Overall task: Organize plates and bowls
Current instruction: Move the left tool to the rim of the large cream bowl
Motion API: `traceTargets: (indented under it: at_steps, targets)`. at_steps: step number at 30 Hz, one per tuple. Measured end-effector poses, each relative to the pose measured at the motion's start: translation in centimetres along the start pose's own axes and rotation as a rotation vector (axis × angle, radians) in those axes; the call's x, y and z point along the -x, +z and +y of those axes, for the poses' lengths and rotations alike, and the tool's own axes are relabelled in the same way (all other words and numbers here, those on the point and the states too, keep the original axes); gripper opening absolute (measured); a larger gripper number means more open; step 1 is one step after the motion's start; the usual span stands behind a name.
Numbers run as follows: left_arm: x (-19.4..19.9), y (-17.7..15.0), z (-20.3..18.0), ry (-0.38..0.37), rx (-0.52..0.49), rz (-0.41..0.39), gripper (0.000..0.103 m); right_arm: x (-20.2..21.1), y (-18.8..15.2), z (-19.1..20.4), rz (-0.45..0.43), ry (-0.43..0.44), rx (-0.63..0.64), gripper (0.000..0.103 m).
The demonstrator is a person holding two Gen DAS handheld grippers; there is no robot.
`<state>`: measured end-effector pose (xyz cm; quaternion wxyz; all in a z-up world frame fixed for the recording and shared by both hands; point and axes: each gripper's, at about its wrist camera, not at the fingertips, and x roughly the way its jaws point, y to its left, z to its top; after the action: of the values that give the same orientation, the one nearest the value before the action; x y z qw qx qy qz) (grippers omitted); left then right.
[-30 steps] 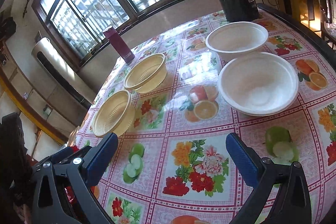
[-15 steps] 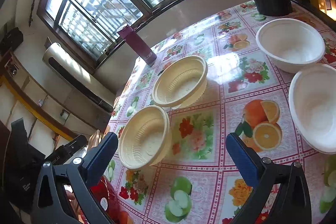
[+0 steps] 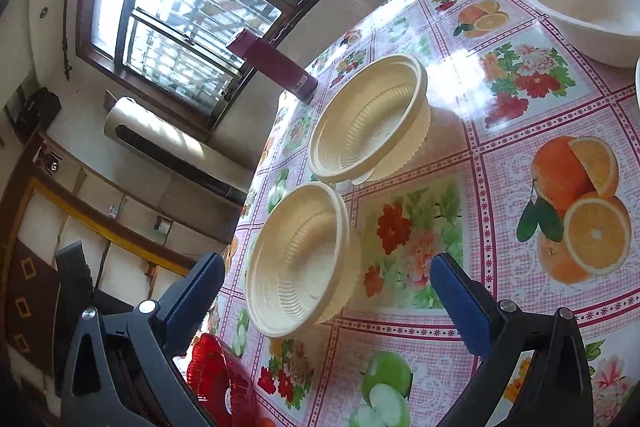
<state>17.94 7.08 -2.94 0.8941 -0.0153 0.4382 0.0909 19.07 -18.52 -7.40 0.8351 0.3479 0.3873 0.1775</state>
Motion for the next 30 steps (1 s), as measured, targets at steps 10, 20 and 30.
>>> traceTargets:
  at_steps: [10, 20, 30]
  targets:
    - [-1.1, -0.8, -1.1, 0.018, -0.045, 0.029, 0.103, -0.6, 0.0, -0.6, 0.003, 0.064, -0.015, 0.102]
    - [-1.1, -1.4, -1.7, -0.008, -0.070, 0.022, 0.103, -0.8, 0.0, -0.6, -0.010, 0.070, -0.011, 0.102]
    - [-1.5, -1.8, -2.6, -0.092, -0.085, 0.035, 0.103, -1.9, 0.1, -0.8, 0.012, 0.091, -0.018, 0.098]
